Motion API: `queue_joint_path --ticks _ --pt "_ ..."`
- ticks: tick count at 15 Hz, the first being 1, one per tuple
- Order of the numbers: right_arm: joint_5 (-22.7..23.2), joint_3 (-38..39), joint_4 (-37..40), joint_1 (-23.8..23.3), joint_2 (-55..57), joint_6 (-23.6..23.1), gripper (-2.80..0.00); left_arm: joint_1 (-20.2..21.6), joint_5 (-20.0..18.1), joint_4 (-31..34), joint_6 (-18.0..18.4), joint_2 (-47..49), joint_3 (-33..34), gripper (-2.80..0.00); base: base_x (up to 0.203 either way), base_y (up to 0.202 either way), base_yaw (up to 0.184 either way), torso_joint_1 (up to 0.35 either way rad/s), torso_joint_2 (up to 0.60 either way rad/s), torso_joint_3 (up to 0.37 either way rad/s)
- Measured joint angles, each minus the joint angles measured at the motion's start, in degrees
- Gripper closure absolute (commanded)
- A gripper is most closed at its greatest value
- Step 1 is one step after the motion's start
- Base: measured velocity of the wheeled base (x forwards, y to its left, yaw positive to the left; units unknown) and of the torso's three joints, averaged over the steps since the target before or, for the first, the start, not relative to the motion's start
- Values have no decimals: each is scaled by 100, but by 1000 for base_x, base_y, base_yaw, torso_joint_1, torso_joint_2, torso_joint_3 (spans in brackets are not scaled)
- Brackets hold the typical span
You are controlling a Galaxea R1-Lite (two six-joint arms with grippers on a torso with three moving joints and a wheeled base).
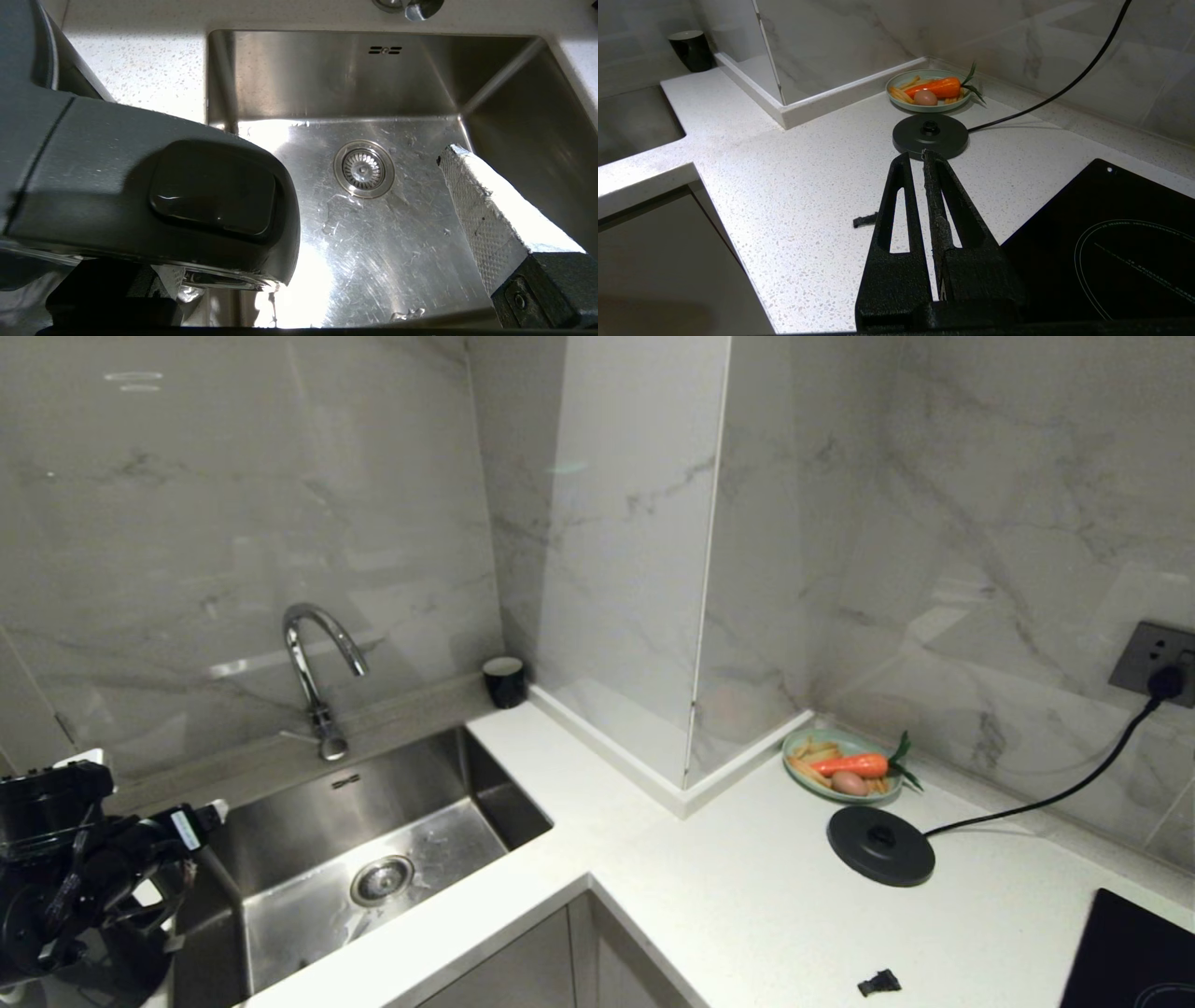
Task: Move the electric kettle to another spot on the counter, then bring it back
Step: Grab the kettle
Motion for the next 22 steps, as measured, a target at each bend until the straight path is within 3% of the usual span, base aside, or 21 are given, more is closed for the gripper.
queue_joint_path --ticks 5,6,7,22 --pt "3 0 2 0 0 1 0 5 0 5 1 5 -6 -280 0 0 0 0 0 0" --pt "0 0 2 0 0 0 0 5 -1 6 1 5 -6 -257 0 0 0 0 0 0" --pt "-1 0 2 0 0 -3 0 2 2 6 1 5 -1 0 0 0 0 0 0 0" --pt "0 0 2 0 0 0 0 -66 -11 46 -7 -155 11 0 0 0 0 0 0 0"
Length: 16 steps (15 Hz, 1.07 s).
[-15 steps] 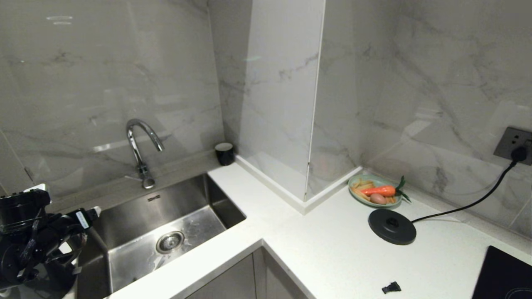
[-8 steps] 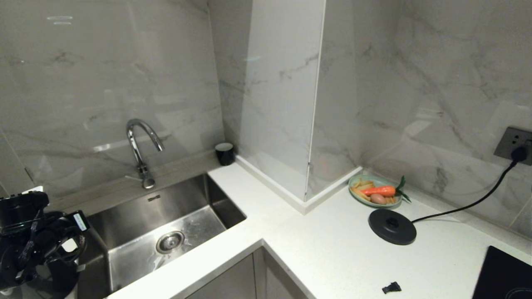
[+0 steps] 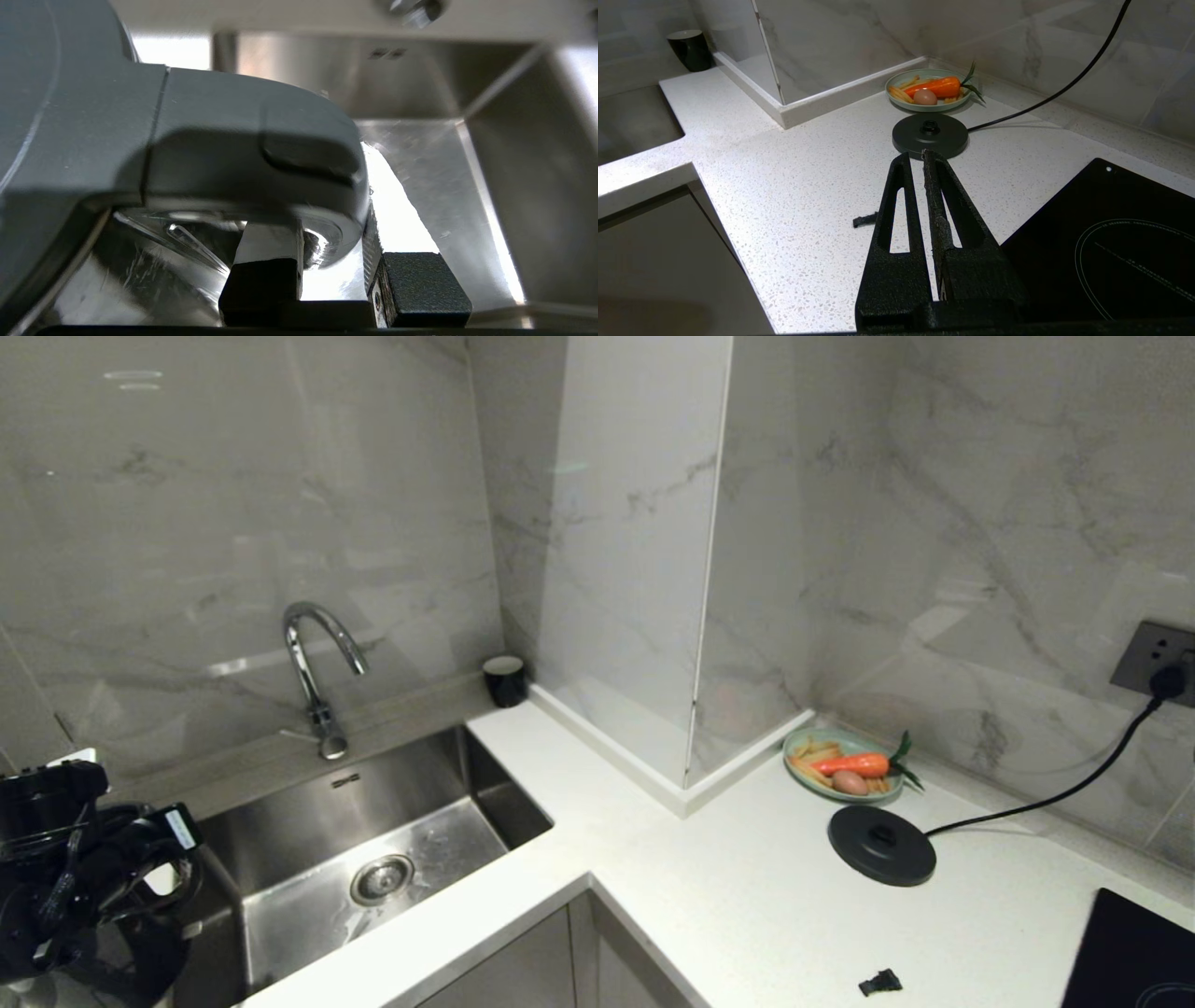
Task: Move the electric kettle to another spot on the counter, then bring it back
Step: Grab the kettle, then place it on the power base
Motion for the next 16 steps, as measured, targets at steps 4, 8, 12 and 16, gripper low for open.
queue_joint_path --ticks 4,8,12,16 --pt "-2 0 0 2 0 4 0 -185 3 167 79 -537 77 0 0 0 0 0 0 0" --pt "0 0 0 0 0 0 0 -386 21 567 110 -1028 79 0 0 0 0 0 0 0" --pt "0 0 0 5 0 0 0 -753 13 1118 143 -1376 55 0 0 0 0 0 0 0" --pt "0 0 -2 2 0 0 0 -1474 21 1317 145 -1902 126 0 0 0 0 0 0 0"
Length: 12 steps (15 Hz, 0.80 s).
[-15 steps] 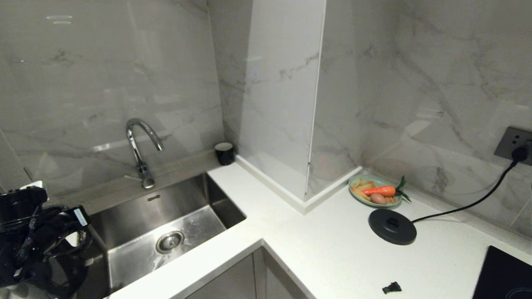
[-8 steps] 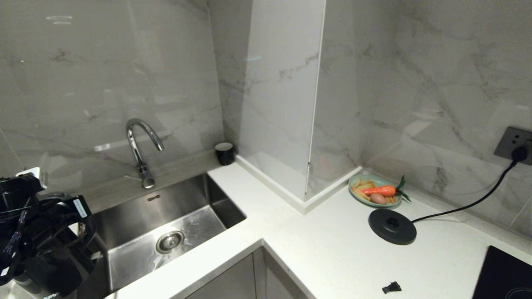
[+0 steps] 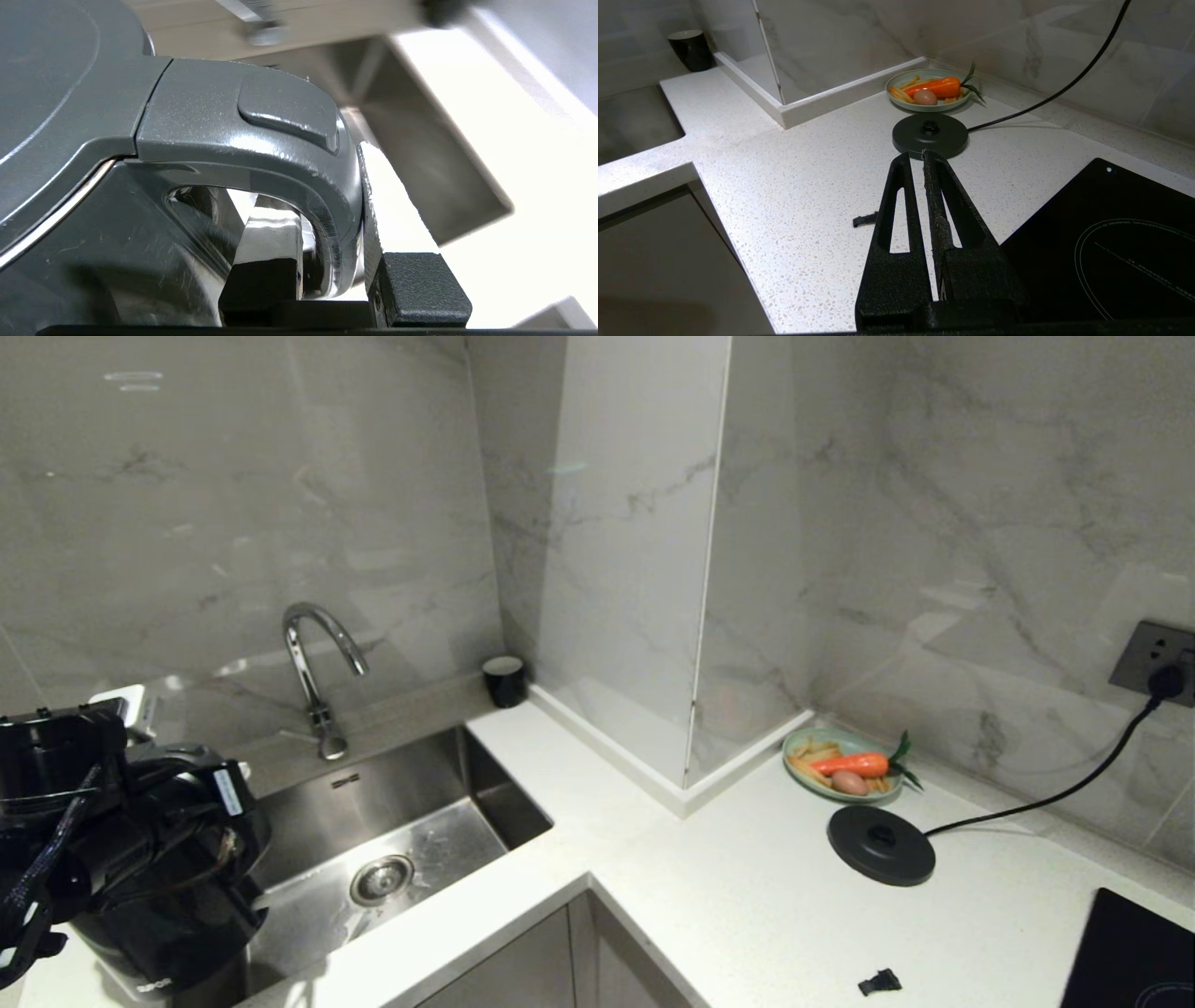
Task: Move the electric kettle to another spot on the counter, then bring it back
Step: Place it on the power base
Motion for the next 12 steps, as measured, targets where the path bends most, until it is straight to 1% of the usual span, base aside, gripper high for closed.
queue_joint_path --ticks 3,5,8,12 --pt "0 0 2 -2 0 -2 0 -489 26 489 -7 -485 -37 0 0 0 0 0 0 0" --pt "2 0 2 2 0 0 0 -732 59 564 -7 -701 -90 0 0 0 0 0 0 0" --pt "0 0 2 0 0 -2 0 -928 76 659 0 -840 -126 0 0 0 0 0 0 0" --pt "2 0 5 -2 0 -2 0 -990 73 666 0 -899 -134 0 0 0 0 0 0 0"
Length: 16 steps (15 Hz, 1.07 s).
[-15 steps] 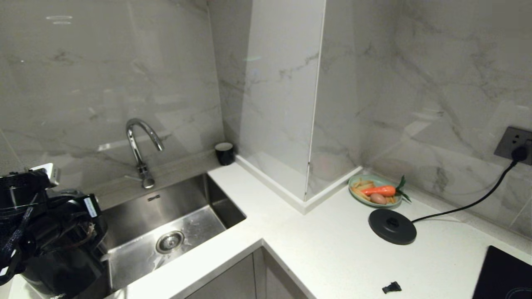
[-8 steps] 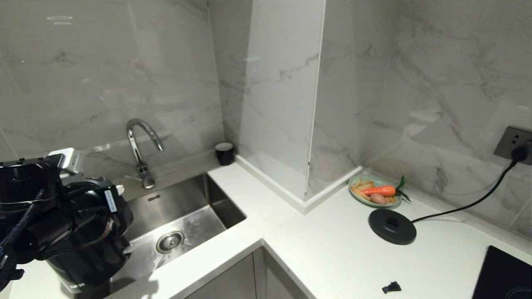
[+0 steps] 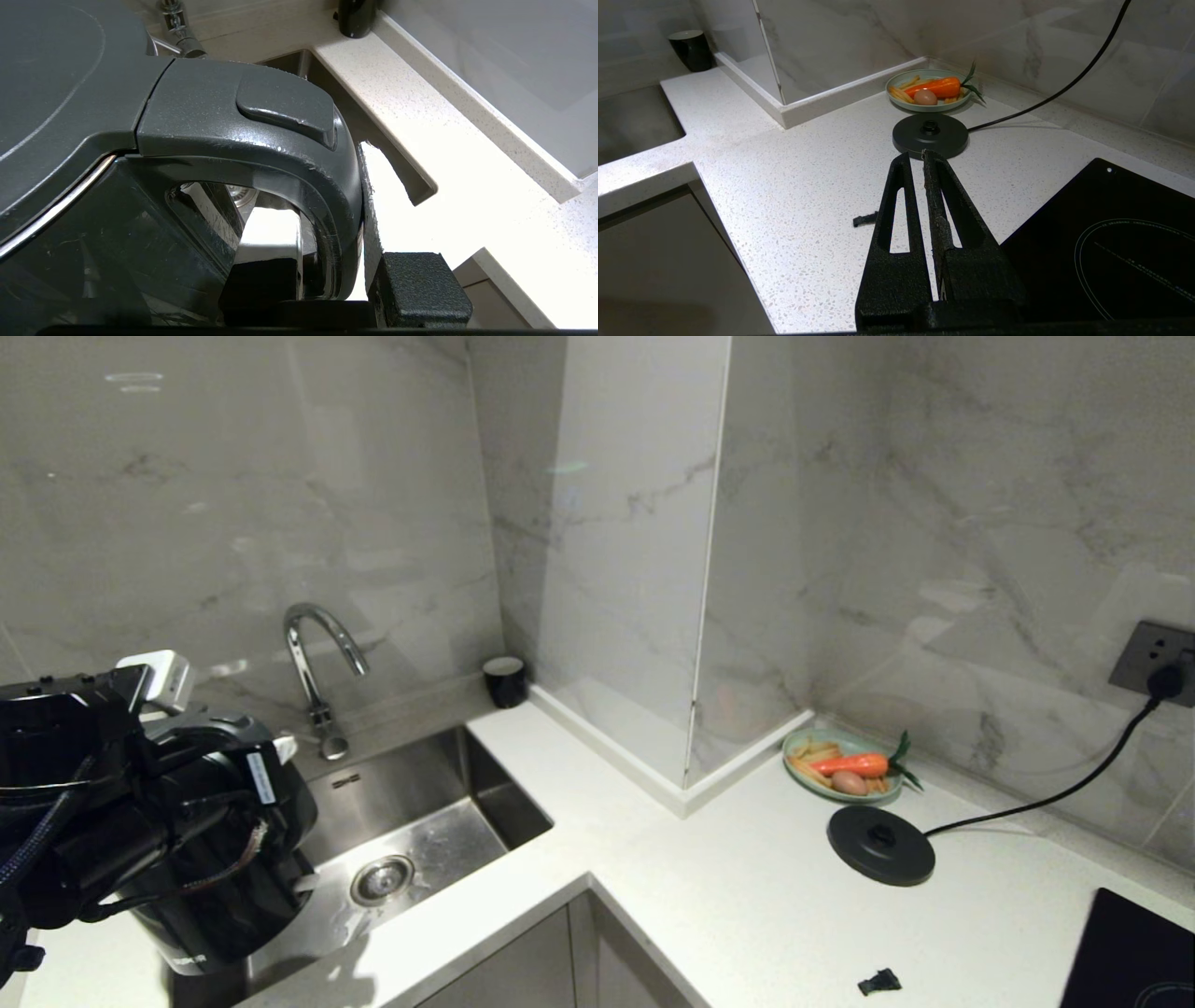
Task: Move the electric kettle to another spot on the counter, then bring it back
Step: Place it on the power base
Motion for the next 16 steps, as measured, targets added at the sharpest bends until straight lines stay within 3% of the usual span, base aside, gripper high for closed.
queue_joint_path --ticks 16 --pt "0 0 -11 2 0 2 0 -37 -3 -16 -8 -20 39 0 0 0 0 0 0 0"
